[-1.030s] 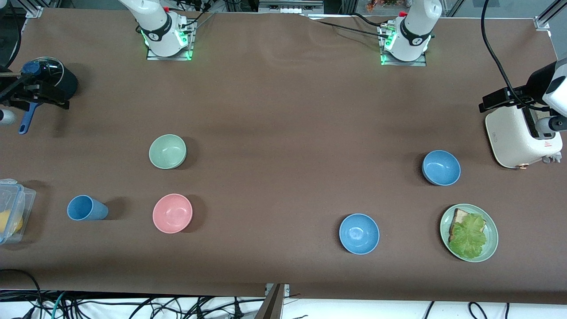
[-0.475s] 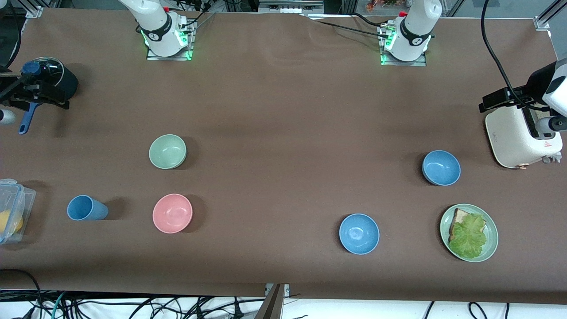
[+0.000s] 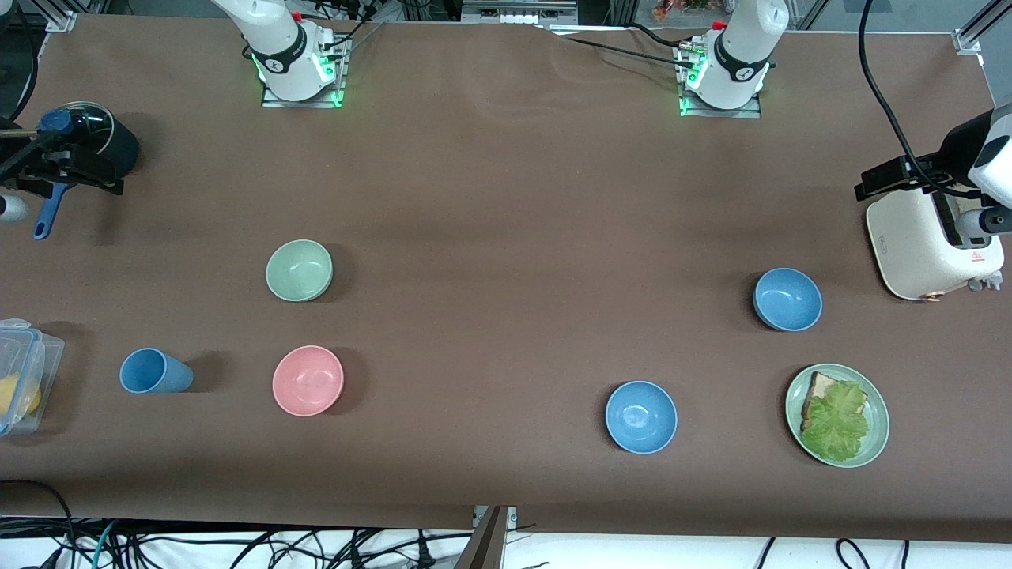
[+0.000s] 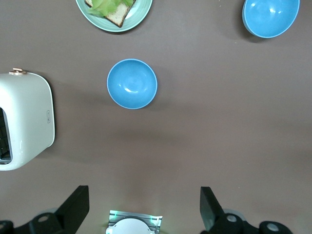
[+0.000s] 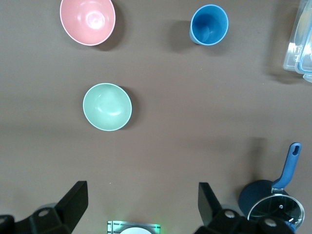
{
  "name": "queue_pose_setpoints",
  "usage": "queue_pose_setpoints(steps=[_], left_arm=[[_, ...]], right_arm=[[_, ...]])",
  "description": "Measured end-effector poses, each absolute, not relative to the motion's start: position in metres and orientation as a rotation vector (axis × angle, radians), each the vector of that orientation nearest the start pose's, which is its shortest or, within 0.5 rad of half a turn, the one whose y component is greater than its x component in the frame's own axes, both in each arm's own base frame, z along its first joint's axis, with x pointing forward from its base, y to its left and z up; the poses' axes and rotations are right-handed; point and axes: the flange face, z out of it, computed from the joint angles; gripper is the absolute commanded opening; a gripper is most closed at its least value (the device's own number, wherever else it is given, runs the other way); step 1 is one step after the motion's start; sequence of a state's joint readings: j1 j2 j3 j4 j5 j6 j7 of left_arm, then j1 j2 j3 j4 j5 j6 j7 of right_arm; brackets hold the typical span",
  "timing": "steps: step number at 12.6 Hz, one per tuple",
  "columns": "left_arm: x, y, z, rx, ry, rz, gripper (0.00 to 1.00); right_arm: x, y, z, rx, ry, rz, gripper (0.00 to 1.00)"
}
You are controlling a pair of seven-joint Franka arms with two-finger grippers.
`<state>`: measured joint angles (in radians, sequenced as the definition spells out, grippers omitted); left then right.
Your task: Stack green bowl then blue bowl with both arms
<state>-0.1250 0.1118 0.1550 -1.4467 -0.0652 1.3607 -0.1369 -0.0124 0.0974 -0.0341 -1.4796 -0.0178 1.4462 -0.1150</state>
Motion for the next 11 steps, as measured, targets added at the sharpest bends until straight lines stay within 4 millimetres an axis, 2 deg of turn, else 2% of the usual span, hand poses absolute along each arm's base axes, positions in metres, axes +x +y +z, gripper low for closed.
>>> queue_pose_setpoints(steps=[5,8,11], left_arm=[[0.565,0.004,0.604,-3.153,-0.253,0.316,1.0],[0.565,0.004,0.604,-3.153,-0.253,0.315,1.0],[0.565,0.004,0.604,-3.153,-0.254,0.316,1.0]], right_arm=[[0.572,-0.028,0.598,-3.142,-0.104,0.221,1.0],[0.583,-0.029,0.573,-3.135,-0.103,0.283,1.0],[0.599,-0.034,0.533,-3.125,-0.092,0.364,1.0]])
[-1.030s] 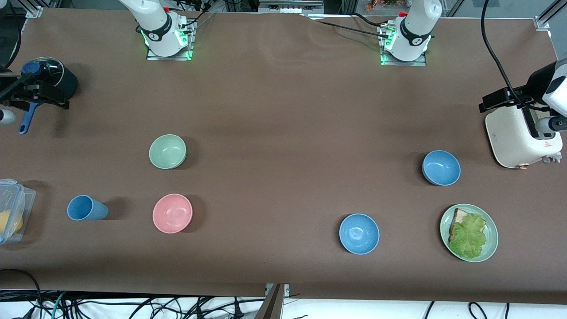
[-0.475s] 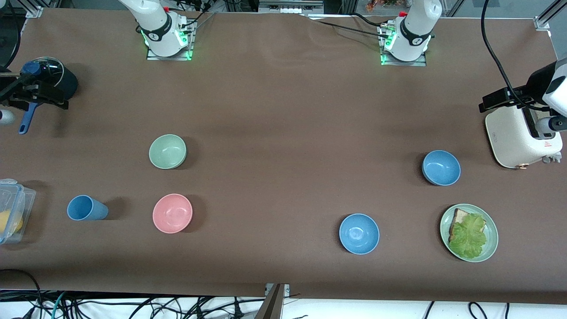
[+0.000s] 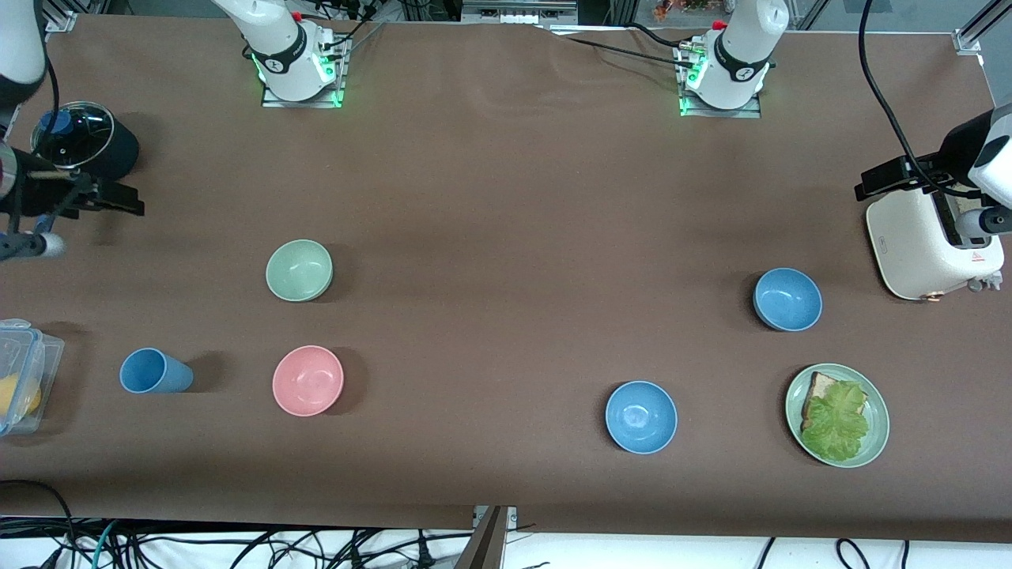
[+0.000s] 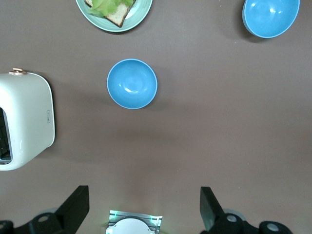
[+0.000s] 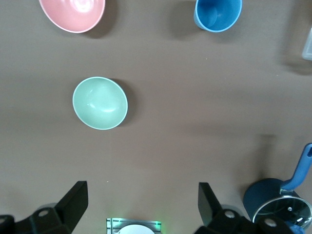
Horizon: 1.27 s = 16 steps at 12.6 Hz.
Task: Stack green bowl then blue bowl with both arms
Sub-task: 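Reach the right gripper out toward the light green bowl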
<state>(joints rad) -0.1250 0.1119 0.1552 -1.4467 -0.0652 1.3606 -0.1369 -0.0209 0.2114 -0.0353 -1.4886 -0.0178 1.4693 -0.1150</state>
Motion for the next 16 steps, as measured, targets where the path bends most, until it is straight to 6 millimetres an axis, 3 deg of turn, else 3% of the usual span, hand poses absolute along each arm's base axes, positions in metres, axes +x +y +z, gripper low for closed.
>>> queue_pose_setpoints(steps=[4,8,11,16], left_arm=[[0.565,0.004,0.604,-3.153,-0.254,0.316,1.0],[0.565,0.004,0.603,-3.152,-0.254,0.316,1.0],[0.565,0.004,0.603,-3.152,-0.255,0.316,1.0],[0.565,0.005,0.603,-3.152,-0.257,0.316,1.0]], right_arm=[[0.618,-0.042,0.493,-3.122,-0.073,0.374,0.99],[0.635,-0.042,0.413,-3.073,-0.03,0.361,0.99],[0.624,-0.039,0.356,-3.012,0.035,0.355,0.99],[0.585,-0.039,0.272,-2.986,0.15,0.29,0.99]])
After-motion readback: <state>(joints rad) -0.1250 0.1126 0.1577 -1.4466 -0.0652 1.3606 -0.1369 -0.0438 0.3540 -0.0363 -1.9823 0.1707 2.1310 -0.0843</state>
